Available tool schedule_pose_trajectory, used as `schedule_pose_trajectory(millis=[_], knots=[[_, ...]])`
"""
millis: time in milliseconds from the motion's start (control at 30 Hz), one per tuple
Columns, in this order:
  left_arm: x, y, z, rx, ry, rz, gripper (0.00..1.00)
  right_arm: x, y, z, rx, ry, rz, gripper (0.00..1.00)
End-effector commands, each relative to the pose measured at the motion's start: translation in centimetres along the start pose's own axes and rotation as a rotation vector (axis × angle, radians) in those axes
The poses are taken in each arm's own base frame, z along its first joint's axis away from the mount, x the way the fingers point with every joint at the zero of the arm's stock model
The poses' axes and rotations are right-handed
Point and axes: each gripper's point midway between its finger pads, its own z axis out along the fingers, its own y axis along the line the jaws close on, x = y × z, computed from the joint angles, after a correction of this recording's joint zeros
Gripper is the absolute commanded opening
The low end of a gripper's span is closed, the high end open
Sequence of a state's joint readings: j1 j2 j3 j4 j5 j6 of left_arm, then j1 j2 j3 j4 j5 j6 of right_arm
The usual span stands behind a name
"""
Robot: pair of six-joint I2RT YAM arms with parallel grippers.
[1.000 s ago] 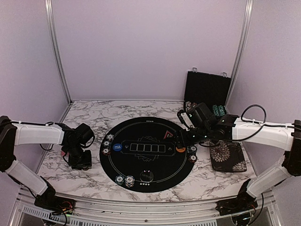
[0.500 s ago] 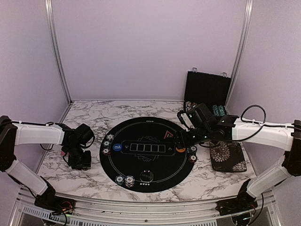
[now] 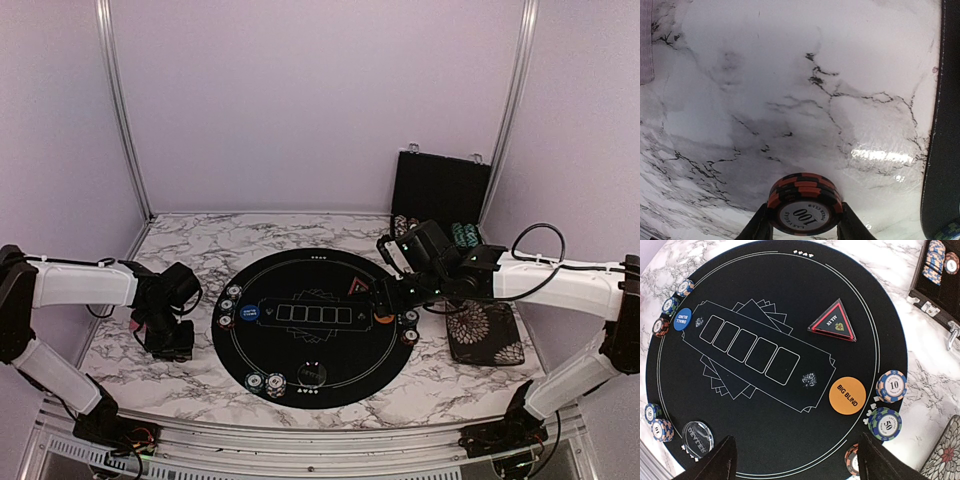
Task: Distribute texas hold em gaming equipment
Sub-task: Pick up the pile of poker chips from the center of the board.
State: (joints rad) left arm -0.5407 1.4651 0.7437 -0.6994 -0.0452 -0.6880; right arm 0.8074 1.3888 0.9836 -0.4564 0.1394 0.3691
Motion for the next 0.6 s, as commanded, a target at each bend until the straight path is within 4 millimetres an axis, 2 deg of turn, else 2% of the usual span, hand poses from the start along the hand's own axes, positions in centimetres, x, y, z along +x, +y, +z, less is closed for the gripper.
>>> schedule_pose_trajectory(millis=[0, 267, 567], knots=[[0.2, 0.0, -0.9, -0.019, 0.005, 0.033, 0.4, -1.2, 0.0, -0.6, -0.011, -0.042, 0.006, 0.8], [0.4, -0.9, -1.7, -0.02, -0.012, 0.072, 0.4, -1.1, 0.0, -0.3, -0.004, -0.035, 0.005, 0.81], [0.6, -3.0, -3.0, -0.002, -0.027, 0.126, 0.4, -1.1, -0.4, 0.0, 0.009, -0.031, 0.006, 0.81]])
